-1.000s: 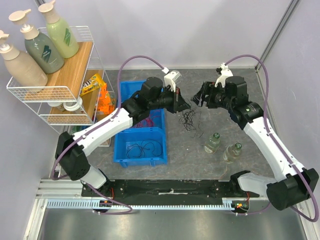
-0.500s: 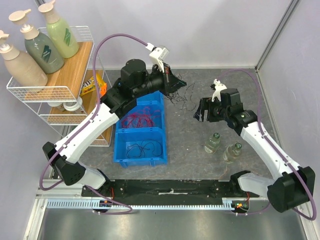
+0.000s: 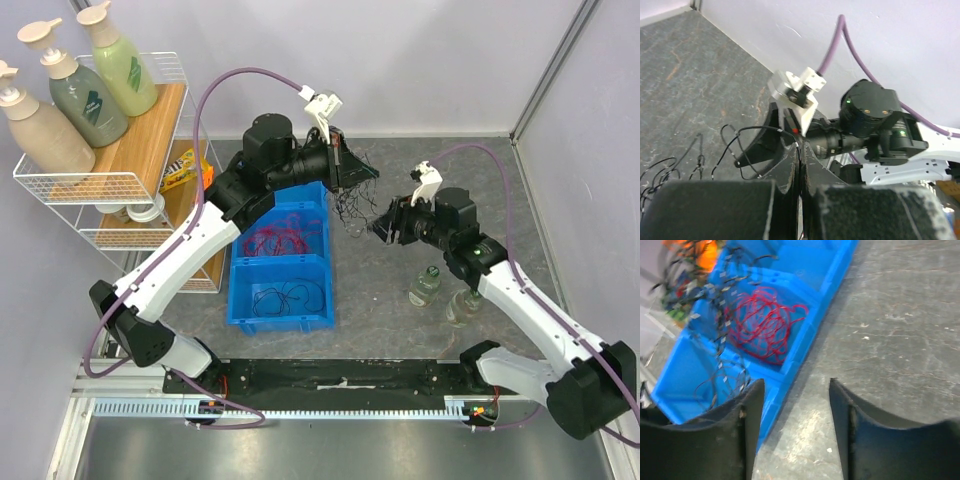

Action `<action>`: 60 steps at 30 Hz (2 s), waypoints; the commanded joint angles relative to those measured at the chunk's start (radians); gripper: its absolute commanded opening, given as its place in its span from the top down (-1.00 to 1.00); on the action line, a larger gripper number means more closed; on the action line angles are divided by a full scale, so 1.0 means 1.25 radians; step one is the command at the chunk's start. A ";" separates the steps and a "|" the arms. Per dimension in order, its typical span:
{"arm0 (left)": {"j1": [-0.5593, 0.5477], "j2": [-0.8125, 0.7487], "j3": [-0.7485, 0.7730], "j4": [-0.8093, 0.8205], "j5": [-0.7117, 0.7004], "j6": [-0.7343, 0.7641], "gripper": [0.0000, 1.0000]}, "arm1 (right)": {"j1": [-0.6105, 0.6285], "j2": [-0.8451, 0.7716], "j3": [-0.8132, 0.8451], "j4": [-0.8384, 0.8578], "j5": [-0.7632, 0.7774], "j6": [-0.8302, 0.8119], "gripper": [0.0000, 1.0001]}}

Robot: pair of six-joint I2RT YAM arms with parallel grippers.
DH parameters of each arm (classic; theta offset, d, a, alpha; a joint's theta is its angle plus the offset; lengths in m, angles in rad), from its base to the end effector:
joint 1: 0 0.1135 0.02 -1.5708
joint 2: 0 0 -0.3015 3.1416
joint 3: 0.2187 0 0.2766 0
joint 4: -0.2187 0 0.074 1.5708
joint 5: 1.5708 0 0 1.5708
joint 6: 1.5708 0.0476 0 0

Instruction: Untangle the cables

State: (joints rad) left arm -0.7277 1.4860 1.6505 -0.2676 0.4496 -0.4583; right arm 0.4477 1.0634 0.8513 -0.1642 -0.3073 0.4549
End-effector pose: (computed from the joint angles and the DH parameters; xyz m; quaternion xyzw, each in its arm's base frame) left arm 0.2605 -0.2597 0.5053 0.2452 0.6973 -0.5021 0.4489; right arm 0.2291 0.1260 0.3350 -0.0831 0.8174 0.3563 0.4449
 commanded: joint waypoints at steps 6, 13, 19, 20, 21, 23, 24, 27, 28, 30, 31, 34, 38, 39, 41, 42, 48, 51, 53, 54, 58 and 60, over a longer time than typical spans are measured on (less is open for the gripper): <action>0.016 -0.038 0.082 0.090 0.130 -0.048 0.96 | -0.019 0.084 -0.002 0.021 0.241 0.100 0.72; 0.015 -0.108 0.087 0.154 0.180 -0.026 0.96 | -0.124 0.115 0.000 -0.002 0.275 0.120 0.75; 0.016 -0.124 0.085 0.136 0.144 -0.005 0.96 | -0.181 0.170 0.039 -0.004 0.074 0.061 0.55; 0.016 -0.119 0.085 0.127 0.129 -0.005 0.96 | -0.180 0.157 0.030 0.033 0.008 0.051 0.33; 0.016 -0.114 0.086 0.115 0.107 -0.006 0.97 | -0.181 0.134 0.015 0.060 -0.044 0.051 0.10; 0.016 -0.100 0.095 0.067 0.048 0.005 0.96 | -0.177 0.065 -0.011 0.118 -0.115 0.046 -0.20; 0.016 -0.091 0.101 0.046 0.021 0.008 0.96 | -0.177 0.040 -0.011 0.114 -0.134 0.037 -0.28; 0.016 -0.064 0.108 0.007 -0.014 0.022 0.96 | -0.174 -0.033 0.005 0.091 -0.177 0.019 -0.44; 0.018 -0.055 0.102 0.005 -0.016 0.023 0.96 | -0.174 -0.054 0.012 0.090 -0.193 0.020 -0.49; 0.015 -0.041 0.091 0.005 -0.020 0.023 0.96 | -0.174 -0.073 0.034 0.092 -0.242 0.031 -0.54; 0.015 -0.038 0.086 0.007 -0.025 0.023 0.96 | -0.175 -0.078 0.048 0.091 -0.269 0.039 -0.55; 0.016 -0.027 0.074 0.007 -0.044 0.023 0.97 | -0.174 -0.096 0.075 0.079 -0.258 0.077 -0.56; 0.015 -0.018 0.064 0.010 -0.050 0.014 0.96 | -0.169 -0.129 0.106 0.011 -0.146 0.061 -0.57; 0.016 -0.016 0.063 0.010 -0.049 0.013 0.97 | -0.161 -0.135 0.117 -0.018 -0.093 0.041 -0.57; 0.016 -0.013 0.059 0.010 -0.044 0.008 0.96 | -0.143 -0.143 0.131 -0.054 -0.038 0.003 -0.58; 0.016 -0.014 0.057 0.010 -0.043 0.006 0.96 | -0.141 -0.141 0.137 -0.058 -0.047 -0.003 -0.59; 0.016 -0.018 0.049 0.013 -0.033 -0.008 0.96 | -0.029 -0.101 0.122 0.031 -0.048 0.018 -0.63; 0.015 -0.027 0.046 0.014 -0.028 -0.013 0.97 | 0.011 -0.069 0.122 0.066 -0.016 0.020 -0.63; 0.016 -0.032 0.045 0.015 -0.025 -0.019 0.96 | 0.028 -0.037 0.126 0.049 0.056 0.024 -0.53; 0.016 -0.036 0.045 0.015 -0.022 -0.021 0.96 | 0.032 -0.021 0.130 0.031 0.114 0.026 -0.42; 0.018 -0.050 0.056 0.020 0.005 -0.038 0.97 | 0.036 0.019 0.090 0.045 0.305 0.045 -0.12; 0.018 -0.057 0.065 0.024 0.027 -0.046 0.96 | 0.035 0.032 0.055 0.088 0.329 0.045 0.06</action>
State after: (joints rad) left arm -0.7082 1.4681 1.7107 -0.2798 0.4149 -0.4763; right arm 0.4892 1.0832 0.9760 -0.1425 -0.1040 0.5011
